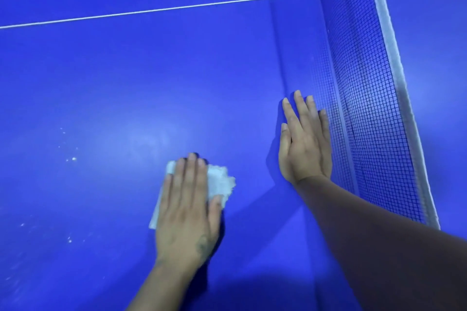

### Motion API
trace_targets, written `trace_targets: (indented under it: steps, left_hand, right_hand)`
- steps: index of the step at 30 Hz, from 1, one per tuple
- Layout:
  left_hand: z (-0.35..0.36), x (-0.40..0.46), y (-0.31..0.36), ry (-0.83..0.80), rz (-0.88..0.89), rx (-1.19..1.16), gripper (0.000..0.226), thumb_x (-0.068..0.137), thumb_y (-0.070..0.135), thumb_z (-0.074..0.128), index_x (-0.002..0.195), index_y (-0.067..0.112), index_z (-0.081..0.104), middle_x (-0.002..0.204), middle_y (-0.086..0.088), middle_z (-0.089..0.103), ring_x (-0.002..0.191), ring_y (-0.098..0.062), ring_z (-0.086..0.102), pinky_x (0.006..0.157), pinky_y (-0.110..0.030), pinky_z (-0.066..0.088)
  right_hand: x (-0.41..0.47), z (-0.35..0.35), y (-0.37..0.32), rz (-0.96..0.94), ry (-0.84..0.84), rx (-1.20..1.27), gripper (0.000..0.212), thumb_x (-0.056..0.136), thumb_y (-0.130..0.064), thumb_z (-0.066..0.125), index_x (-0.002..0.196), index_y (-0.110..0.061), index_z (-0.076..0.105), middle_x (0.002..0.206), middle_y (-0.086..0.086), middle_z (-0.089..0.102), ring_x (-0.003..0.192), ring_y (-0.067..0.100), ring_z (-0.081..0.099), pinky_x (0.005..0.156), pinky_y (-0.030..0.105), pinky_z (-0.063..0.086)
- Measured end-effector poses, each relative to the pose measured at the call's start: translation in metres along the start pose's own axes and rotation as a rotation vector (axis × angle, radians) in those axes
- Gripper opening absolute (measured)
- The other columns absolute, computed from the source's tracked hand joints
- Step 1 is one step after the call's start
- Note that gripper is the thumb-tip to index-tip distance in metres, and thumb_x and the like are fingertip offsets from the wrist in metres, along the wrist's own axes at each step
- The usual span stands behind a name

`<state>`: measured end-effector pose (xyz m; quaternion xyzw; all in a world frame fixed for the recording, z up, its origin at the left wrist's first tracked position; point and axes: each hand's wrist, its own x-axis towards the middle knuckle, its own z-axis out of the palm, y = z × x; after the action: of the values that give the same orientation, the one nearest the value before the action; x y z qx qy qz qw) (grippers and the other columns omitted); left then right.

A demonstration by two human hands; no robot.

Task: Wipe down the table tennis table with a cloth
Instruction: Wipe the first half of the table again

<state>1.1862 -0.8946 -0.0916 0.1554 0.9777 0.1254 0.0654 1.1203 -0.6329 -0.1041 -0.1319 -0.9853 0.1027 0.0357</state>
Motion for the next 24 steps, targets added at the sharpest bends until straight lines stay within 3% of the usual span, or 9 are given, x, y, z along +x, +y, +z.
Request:
trace_targets:
  steps: [4, 7, 11, 14, 18, 21, 24]
  left_hand:
    - [-0.014, 0.057, -0.051, 0.086, -0.236, 0.071, 0.068, 0.114, 0.039, 0.028, 0.168, -0.001, 0.018, 0.177, -0.019, 0.016, 0.167, -0.033, 0.008, 0.134, -0.055, 0.012]
    - [-0.012, 0.128, -0.051, 0.176, -0.348, 0.061, 0.07, 0.113, 0.038, 0.026, 0.167, -0.006, 0.018, 0.175, -0.025, 0.017, 0.165, -0.038, 0.01, 0.134, -0.055, 0.009]
    - [-0.003, 0.188, -0.002, 0.189, -0.297, 0.002, 0.074, 0.11, 0.041, 0.025, 0.167, -0.005, 0.02, 0.176, -0.025, 0.017, 0.165, -0.039, 0.01, 0.134, -0.054, 0.006]
    - [0.016, 0.15, 0.046, 0.219, -0.129, -0.01, 0.071, 0.111, 0.04, 0.029, 0.167, -0.003, 0.023, 0.176, -0.022, 0.017, 0.166, -0.036, 0.01, 0.134, -0.052, 0.008]
    - [0.029, 0.044, 0.083, 0.125, 0.013, -0.065, 0.069, 0.113, 0.038, 0.033, 0.169, 0.0, 0.018, 0.179, -0.017, 0.012, 0.167, -0.031, 0.003, 0.134, -0.05, 0.011]
    - [0.026, -0.032, 0.069, 0.073, -0.047, -0.073, 0.068, 0.114, 0.038, 0.036, 0.169, 0.004, 0.019, 0.179, -0.012, 0.014, 0.167, -0.027, 0.004, 0.134, -0.05, 0.014]
    - [0.014, -0.058, 0.019, 0.128, -0.202, 0.008, 0.068, 0.112, 0.038, 0.039, 0.168, 0.001, 0.025, 0.177, -0.016, 0.021, 0.166, -0.032, 0.011, 0.133, -0.053, 0.017]
  right_hand:
    - [-0.001, -0.001, 0.0, 0.002, -0.011, 0.027, 0.056, 0.11, -0.029, 0.03, 0.165, -0.022, 0.036, 0.177, -0.003, 0.02, 0.165, 0.022, 0.012, 0.133, 0.05, 0.01]
    - [0.0, 0.0, 0.0, 0.0, -0.002, 0.027, 0.055, 0.111, -0.028, 0.032, 0.165, -0.023, 0.036, 0.177, -0.003, 0.02, 0.165, 0.022, 0.012, 0.133, 0.05, 0.01]
    - [0.003, -0.001, 0.003, 0.0, 0.006, 0.011, 0.054, 0.111, -0.026, 0.033, 0.165, -0.023, 0.035, 0.177, -0.002, 0.021, 0.165, 0.023, 0.012, 0.133, 0.05, 0.01]
    - [-0.001, 0.002, 0.001, -0.022, 0.018, 0.008, 0.054, 0.111, -0.027, 0.032, 0.164, -0.024, 0.036, 0.176, -0.002, 0.023, 0.164, 0.023, 0.014, 0.133, 0.049, 0.01]
    - [-0.001, 0.003, 0.0, -0.025, 0.027, 0.0, 0.055, 0.11, -0.029, 0.029, 0.165, -0.024, 0.036, 0.176, -0.002, 0.023, 0.164, 0.021, 0.013, 0.133, 0.049, 0.009]
    - [-0.003, 0.001, 0.0, -0.027, 0.025, 0.003, 0.055, 0.11, -0.029, 0.027, 0.165, -0.024, 0.034, 0.176, -0.001, 0.022, 0.165, 0.021, 0.012, 0.133, 0.05, 0.01]
    - [-0.007, 0.0, 0.0, -0.038, 0.037, 0.024, 0.055, 0.11, -0.027, 0.027, 0.164, -0.02, 0.035, 0.176, 0.002, 0.023, 0.165, 0.023, 0.013, 0.133, 0.05, 0.01]
